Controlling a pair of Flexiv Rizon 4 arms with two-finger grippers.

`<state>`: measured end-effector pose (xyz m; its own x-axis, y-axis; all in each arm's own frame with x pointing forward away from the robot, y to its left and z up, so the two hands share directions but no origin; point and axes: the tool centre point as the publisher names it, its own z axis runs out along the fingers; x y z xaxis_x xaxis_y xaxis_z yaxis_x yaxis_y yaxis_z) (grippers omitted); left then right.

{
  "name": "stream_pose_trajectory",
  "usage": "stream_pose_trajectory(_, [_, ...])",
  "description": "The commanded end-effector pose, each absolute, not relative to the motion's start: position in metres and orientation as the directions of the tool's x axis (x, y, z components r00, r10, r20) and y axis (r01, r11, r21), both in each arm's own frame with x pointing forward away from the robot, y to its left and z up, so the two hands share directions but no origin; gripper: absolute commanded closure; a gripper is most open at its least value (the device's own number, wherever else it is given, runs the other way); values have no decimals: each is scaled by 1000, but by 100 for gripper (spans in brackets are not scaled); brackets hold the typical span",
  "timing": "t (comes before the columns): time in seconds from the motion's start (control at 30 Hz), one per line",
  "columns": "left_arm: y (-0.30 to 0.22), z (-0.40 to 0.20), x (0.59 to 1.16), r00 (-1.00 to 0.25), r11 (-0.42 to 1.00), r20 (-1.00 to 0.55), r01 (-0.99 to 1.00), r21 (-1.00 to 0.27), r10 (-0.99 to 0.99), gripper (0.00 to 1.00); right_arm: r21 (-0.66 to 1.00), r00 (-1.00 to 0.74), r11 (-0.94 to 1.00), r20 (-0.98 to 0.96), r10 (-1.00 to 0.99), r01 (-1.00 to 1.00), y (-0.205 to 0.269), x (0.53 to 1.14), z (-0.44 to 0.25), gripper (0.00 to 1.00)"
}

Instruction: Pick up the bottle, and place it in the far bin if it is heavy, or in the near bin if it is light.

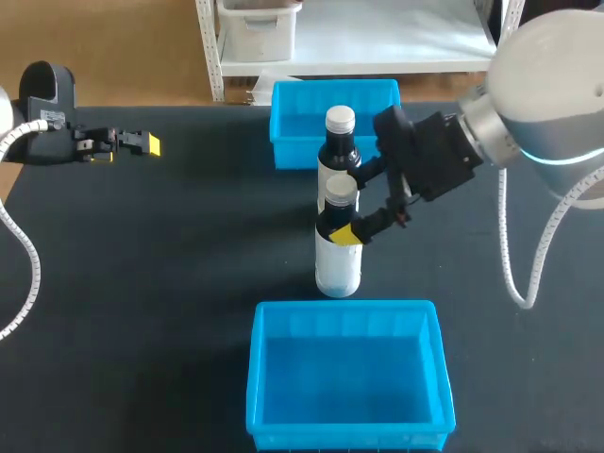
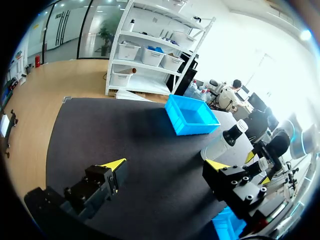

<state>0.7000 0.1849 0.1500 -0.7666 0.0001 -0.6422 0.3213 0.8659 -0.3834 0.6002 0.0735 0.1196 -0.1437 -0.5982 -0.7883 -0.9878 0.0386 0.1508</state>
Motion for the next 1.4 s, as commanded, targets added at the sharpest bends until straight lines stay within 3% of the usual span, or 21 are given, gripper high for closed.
stream_pose_trajectory(0.03, [185,150,700,-767,866,-642,321,-383,0,0,154,-146,37,-788,-598,-987,76,603,117,0])
stream_pose_trajectory(0.1, [185,150,700,-767,866,-642,321,-383,0,0,156,-147,37,-789,-597,-987,76,603,117,3])
stream_pose_trajectory(0.2, [185,150,700,-767,866,-642,321,-383,0,0,156,-149,40,-791,-593,-987,77,605,117,28])
stream_pose_trajectory(0.23, [185,150,700,-767,866,-642,321,-383,0,0,157,-151,42,-792,-591,-987,77,606,117,31])
stream_pose_trajectory(0.57, [185,150,700,-767,866,-642,321,-383,0,0,160,-155,43,-794,-588,-986,77,608,117,29])
stream_pose_trajectory(0.63, [185,150,700,-767,866,-642,321,-383,0,0,161,-155,43,-795,-586,-986,77,608,117,35])
stream_pose_trajectory(0.7, [185,150,700,-767,866,-642,321,-383,0,0,161,-155,42,-796,-585,-986,77,608,116,51])
stream_pose_trajectory(0.93, [185,150,700,-767,866,-642,321,-383,0,0,163,-156,41,-796,-585,-986,76,608,116,52])
stream_pose_trajectory(1.07, [185,150,700,-767,866,-642,321,-383,0,0,161,-156,45,-798,-582,-986,75,608,116,63])
stream_pose_trajectory(1.17, [185,150,700,-767,866,-642,321,-383,0,0,157,-156,49,-799,-580,-986,73,609,117,79])
stream_pose_trajectory(1.23, [185,150,700,-767,866,-642,321,-383,0,0,152,-155,53,-801,-579,-987,72,610,119,100])
stream_pose_trajectory(1.4, [185,150,700,-767,866,-642,321,-383,0,0,139,-148,61,-803,-577,-988,68,613,123,100])
